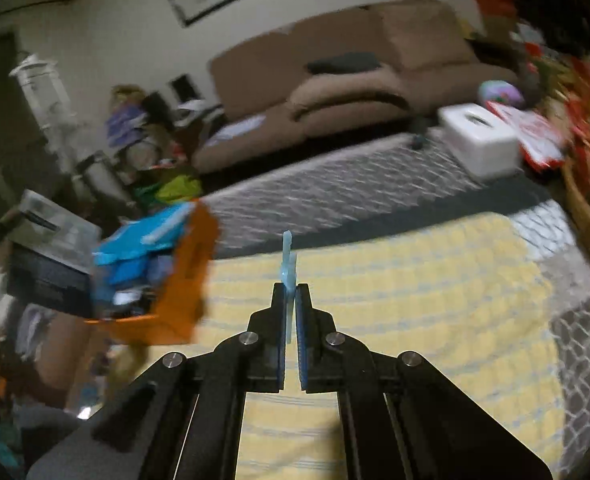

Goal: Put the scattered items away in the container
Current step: 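Carry the strip and SKIN box to the orange box and open both tools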

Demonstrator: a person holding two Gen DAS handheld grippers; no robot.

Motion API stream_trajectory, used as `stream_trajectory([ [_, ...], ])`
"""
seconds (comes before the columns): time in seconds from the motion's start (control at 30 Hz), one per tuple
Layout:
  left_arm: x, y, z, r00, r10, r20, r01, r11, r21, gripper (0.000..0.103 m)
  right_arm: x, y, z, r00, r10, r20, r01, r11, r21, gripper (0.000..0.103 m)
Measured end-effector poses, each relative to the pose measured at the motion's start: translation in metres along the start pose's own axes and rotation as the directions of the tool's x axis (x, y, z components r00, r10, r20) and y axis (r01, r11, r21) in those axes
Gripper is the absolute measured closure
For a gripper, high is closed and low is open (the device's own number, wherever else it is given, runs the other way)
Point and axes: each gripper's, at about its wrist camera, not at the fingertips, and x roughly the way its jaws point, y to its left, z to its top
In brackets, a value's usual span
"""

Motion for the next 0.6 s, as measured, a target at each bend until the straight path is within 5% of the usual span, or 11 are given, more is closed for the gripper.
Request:
stream_trajectory([
  [0.2,0.026,0.053,-0.026,0.996,0.069,-0.062,-0.070,0.997,-0.021,0.103,0.038,0.141,0.005,0.995,0.079,-0.057,-0.090,0.974,-0.207,0.100],
  [0.3,0.038,0.077,-0.041,0.994,0.096,-0.053,-0.100,0.992,-0.078,0.103,0.089,0.202,0.001,0.994,0.026,-0.106,-0.058,0.947,-0.315,0.100],
  [0.47,0.061,0.101,-0.045,0.996,0.070,-0.047,-0.075,0.990,-0.121,0.103,0.170,0.239,-0.011,0.983,-0.103,-0.155,0.032,0.914,-0.404,0.100],
  [0.6,0.088,0.115,-0.038,0.998,0.062,-0.022,-0.065,0.987,-0.150,0.103,0.208,0.245,-0.020,0.975,-0.128,-0.179,0.037,0.897,-0.441,0.100],
])
